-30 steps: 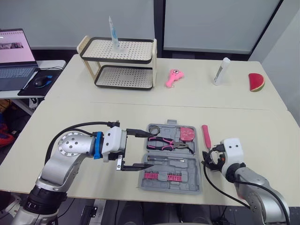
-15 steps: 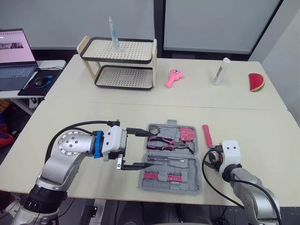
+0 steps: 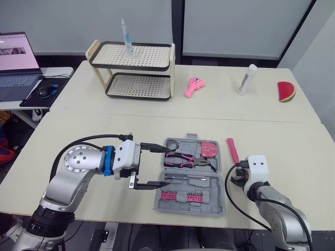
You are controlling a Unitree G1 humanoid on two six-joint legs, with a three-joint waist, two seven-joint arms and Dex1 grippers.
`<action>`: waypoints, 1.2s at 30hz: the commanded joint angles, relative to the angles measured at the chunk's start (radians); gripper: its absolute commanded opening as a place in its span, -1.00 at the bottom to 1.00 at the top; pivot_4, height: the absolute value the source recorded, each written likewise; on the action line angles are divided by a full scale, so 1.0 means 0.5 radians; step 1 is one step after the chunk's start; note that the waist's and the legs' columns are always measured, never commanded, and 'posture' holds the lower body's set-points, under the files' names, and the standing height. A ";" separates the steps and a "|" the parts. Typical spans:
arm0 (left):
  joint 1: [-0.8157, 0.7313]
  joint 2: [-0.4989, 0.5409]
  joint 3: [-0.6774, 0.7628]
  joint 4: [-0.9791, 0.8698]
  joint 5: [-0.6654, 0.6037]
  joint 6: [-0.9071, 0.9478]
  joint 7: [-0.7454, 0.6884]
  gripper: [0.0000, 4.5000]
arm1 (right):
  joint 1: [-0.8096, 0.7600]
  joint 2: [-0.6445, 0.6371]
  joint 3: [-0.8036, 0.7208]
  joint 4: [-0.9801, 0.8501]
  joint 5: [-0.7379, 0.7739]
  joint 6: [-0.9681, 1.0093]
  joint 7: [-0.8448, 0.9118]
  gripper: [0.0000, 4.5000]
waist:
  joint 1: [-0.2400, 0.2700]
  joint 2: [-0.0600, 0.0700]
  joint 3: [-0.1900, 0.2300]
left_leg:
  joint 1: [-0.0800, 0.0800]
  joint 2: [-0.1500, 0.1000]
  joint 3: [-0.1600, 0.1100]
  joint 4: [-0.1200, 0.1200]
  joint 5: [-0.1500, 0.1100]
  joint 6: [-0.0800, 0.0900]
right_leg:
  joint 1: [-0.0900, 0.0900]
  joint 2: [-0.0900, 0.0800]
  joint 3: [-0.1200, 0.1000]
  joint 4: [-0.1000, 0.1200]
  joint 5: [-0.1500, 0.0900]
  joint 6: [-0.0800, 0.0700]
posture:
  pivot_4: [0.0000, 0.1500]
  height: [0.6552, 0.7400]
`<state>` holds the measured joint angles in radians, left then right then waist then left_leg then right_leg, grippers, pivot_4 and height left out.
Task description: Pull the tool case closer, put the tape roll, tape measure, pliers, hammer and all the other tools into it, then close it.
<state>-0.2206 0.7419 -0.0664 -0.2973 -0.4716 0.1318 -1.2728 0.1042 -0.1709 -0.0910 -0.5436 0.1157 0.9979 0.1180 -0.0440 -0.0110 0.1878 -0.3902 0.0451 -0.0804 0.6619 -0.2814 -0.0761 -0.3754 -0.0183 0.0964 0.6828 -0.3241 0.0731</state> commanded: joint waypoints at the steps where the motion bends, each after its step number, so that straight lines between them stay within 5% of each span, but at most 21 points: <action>1: -0.003 0.046 0.132 -0.022 -0.105 0.085 0.023 1.00 | -0.039 -0.068 -0.046 -0.230 0.053 0.032 0.049 -0.91 | 0.000 0.000 0.000 | 0.000 0.000 0.000 0.000 0.000 0.000 | 0.000 0.000 0.000 0.000 0.000 0.000 | 1.00 0.88; 6: 0.082 0.143 0.239 -0.024 -0.162 0.146 -0.044 1.00 | -0.085 -0.312 -0.058 -0.481 0.164 0.189 0.232 -0.91 | -0.002 0.000 0.000 | 0.000 0.000 0.000 0.000 0.000 0.000 | -0.001 0.000 0.000 0.000 0.000 0.000 | 1.00 0.88; 14: 0.428 0.375 0.449 0.080 -0.117 -0.001 -0.285 1.00 | -0.389 -1.590 0.138 -0.618 0.493 0.098 1.241 -0.91 | -0.014 0.001 0.002 | 0.003 0.002 0.000 -0.002 0.000 0.001 | 0.002 0.001 -0.002 -0.001 -0.001 -0.001 | 1.00 0.88; 18: 0.570 0.446 0.462 0.154 -0.024 -0.165 -0.394 1.00 | -0.575 -1.959 0.414 -0.600 0.496 -0.120 1.619 -0.91 | -0.013 0.001 0.002 | 0.005 0.003 0.000 -0.002 0.000 0.001 | 0.003 0.001 -0.003 -0.001 -0.002 -0.003 | 1.00 0.88; 28: 0.656 0.457 0.407 0.176 0.128 -0.349 -0.418 1.00 | -1.119 -1.666 1.284 -0.447 0.209 -0.045 1.632 -0.91 | -0.006 -0.002 0.003 | 0.002 0.003 0.002 0.000 0.000 0.000 | 0.000 0.000 -0.001 -0.003 -0.001 -0.003 | 1.00 0.88; 36: 0.595 0.449 0.343 0.132 0.132 -0.320 -0.363 1.00 | -1.211 -1.361 1.550 -0.275 0.045 -0.005 1.508 -0.91 | -0.007 -0.003 0.003 | -0.012 0.002 0.001 0.001 0.000 0.000 | -0.015 0.000 -0.002 0.002 -0.001 -0.003 | 1.00 0.88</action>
<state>0.0825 0.9602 0.1059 -0.2051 -0.4080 -0.0284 -1.4614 -0.4912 -0.8560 0.6843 -0.6699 0.1527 0.9991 0.8802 -0.0473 -0.0122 0.1893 -0.3964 0.0461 -0.0801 0.6626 -0.2815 -0.0760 -0.3829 -0.0185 0.0952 0.6836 -0.3244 0.0715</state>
